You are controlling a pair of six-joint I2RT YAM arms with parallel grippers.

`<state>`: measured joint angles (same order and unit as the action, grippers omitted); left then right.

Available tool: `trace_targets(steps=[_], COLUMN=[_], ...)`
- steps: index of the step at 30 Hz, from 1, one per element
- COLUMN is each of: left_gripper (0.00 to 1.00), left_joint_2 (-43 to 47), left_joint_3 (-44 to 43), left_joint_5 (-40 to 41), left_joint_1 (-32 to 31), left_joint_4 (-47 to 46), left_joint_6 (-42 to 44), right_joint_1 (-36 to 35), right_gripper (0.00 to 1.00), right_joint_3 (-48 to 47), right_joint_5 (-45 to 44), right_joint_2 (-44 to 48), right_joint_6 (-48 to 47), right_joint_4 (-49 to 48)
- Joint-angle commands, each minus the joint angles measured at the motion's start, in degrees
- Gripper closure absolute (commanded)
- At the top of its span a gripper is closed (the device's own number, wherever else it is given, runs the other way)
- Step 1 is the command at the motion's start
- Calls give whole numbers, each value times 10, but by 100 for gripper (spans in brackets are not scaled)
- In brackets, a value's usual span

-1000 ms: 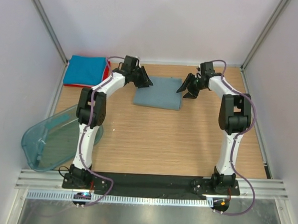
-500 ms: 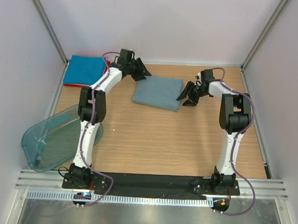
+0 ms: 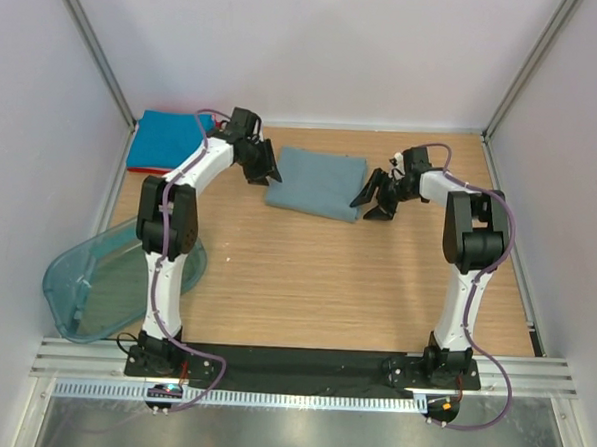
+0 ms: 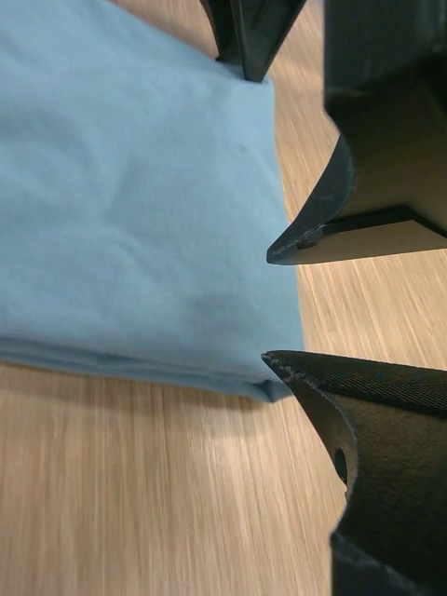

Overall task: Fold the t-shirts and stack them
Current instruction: Fold the tshirt

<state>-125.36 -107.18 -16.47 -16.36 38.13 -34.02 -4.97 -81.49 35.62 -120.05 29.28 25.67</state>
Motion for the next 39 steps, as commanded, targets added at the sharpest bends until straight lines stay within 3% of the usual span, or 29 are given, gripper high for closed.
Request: trace_targets(steps=[1, 6, 16, 19, 22, 24, 28, 35, 38, 39], left_gripper=[57, 59, 59, 66, 91, 100, 100, 100, 87, 82], left_joint_2=[-13, -33, -59, -62, -55, -48, -19, 63, 99, 120], left_joint_3=[1, 8, -2, 2, 8, 14, 38, 156, 183, 190], left_joint_5=[-3, -5, -2, -15, -23, -31, -25, 7, 15, 14], left_joint_1=[10, 11, 11, 11, 11, 12, 8, -25, -43, -45], left_joint_4=[31, 40, 56, 56, 56, 58, 88, 144, 164, 164], left_joint_6=[33, 38, 53, 52, 52, 47, 22, -16, -22, -26], right_joint_1=[-7, -8, -8, -8, -7, -7, -7, -7, -5, -5], right_gripper=[35, 37, 58, 65, 78, 87, 96, 95, 77, 67], right_joint_3=[-7, -14, 25, 42, 60, 77, 120, 203, 230, 234], right_joint_5=[37, 38, 44, 40, 38, 34, 32, -24, -33, -35], right_joint_2=[20, 3, 9, 12, 18, 26, 55, 130, 164, 182], right_joint_6=[6, 10, -2, -6, -9, -9, -17, -55, -70, -71], right_joint_4=[-33, -37, -49, -50, -52, -55, -50, 22, 47, 53])
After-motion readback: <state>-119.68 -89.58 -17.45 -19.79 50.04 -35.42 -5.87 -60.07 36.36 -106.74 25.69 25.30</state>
